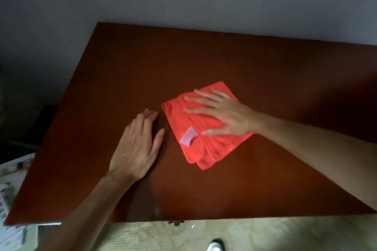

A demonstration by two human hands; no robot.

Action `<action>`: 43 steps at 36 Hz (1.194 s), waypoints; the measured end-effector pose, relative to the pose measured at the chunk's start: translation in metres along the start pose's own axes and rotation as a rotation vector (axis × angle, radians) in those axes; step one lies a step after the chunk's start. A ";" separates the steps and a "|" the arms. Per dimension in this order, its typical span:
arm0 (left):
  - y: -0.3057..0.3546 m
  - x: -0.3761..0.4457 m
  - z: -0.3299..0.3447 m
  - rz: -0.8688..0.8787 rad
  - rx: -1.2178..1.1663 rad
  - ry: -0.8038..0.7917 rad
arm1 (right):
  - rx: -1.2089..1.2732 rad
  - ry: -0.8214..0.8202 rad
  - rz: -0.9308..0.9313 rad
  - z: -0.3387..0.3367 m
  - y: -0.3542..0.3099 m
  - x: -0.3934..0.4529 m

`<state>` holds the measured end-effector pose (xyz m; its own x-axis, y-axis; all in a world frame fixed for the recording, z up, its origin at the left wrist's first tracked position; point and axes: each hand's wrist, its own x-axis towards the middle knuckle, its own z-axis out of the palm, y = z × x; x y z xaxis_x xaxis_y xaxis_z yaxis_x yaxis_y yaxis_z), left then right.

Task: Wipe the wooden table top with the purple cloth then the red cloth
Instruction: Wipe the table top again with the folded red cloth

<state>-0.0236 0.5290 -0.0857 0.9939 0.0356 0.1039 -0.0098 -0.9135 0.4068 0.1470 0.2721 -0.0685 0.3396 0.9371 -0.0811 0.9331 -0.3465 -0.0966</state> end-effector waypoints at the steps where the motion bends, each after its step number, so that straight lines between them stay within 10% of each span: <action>1: 0.000 0.000 0.001 0.020 0.035 -0.017 | -0.010 -0.005 0.002 -0.003 0.021 0.012; 19: -0.007 0.007 -0.004 0.003 0.154 -0.130 | 0.119 0.157 0.558 -0.029 0.188 0.143; 31: 0.005 0.004 -0.007 -0.015 0.089 -0.106 | 0.159 0.179 0.789 0.005 0.026 0.006; 38: 0.046 -0.009 0.006 0.047 0.025 0.037 | 0.091 0.193 0.559 0.037 -0.122 -0.155; 43: 0.109 0.003 0.037 0.126 -0.110 0.045 | 0.074 0.088 0.316 0.031 -0.113 -0.192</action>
<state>-0.0172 0.4145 -0.0751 0.9782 -0.0555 0.1999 -0.1480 -0.8618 0.4851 -0.0273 0.1298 -0.0727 0.6225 0.7820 -0.0326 0.7701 -0.6194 -0.1525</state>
